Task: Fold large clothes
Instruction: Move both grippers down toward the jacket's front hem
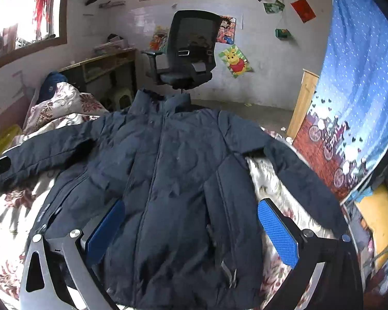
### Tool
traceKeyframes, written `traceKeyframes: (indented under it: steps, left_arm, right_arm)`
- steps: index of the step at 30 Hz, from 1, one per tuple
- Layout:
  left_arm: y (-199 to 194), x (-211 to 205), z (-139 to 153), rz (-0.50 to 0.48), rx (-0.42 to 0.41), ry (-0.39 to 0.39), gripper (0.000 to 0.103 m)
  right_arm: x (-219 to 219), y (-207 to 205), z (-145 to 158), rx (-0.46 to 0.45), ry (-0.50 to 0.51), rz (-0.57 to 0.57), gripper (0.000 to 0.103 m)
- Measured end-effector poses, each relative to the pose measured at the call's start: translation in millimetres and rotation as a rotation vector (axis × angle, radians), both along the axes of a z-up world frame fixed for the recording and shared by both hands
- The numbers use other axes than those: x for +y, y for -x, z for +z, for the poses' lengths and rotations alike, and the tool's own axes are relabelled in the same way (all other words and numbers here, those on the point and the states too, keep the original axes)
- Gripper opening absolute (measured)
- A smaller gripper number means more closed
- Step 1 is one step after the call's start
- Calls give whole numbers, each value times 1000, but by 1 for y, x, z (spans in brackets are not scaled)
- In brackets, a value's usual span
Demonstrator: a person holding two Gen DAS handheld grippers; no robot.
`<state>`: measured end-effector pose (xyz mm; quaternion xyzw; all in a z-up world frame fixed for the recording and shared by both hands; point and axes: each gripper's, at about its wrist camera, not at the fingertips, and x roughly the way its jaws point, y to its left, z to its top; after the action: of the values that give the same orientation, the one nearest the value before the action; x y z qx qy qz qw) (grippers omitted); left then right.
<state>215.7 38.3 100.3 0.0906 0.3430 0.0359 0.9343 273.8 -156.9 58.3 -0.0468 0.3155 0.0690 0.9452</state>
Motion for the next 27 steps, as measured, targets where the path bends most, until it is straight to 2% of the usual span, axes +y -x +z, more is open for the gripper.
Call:
traceKeyframes:
  steps: [5,9,13,16,21,25,27]
  left_arm:
    - [-39,-11,-12,12,4,-27,102]
    - [-66,-9,-26,40,26,11,102]
    - [-84,-14,-38,44,36,30,102]
    - [-96,-22,-49,31,28,24,102]
    - [-116,-41,-69,-3,43,26,102]
    - [-135,-58,-86,-17,59,36,102]
    - [-146,-68,-95,-21,78,42,102]
  right_arm:
    - [-13,-43,-5,-22,-2,-7,103]
    - [-29,-66,-11,-2,-50,-24,103]
    - [-52,-81,-22,103,-187,-16,103]
    - [-69,-87,-30,180,-227,-31,103]
    - [-101,-94,-32,268,-212,-89,103]
    - [-118,-94,-31,268,-139,-104,103]
    - [-128,-94,-32,250,-150,-99,103]
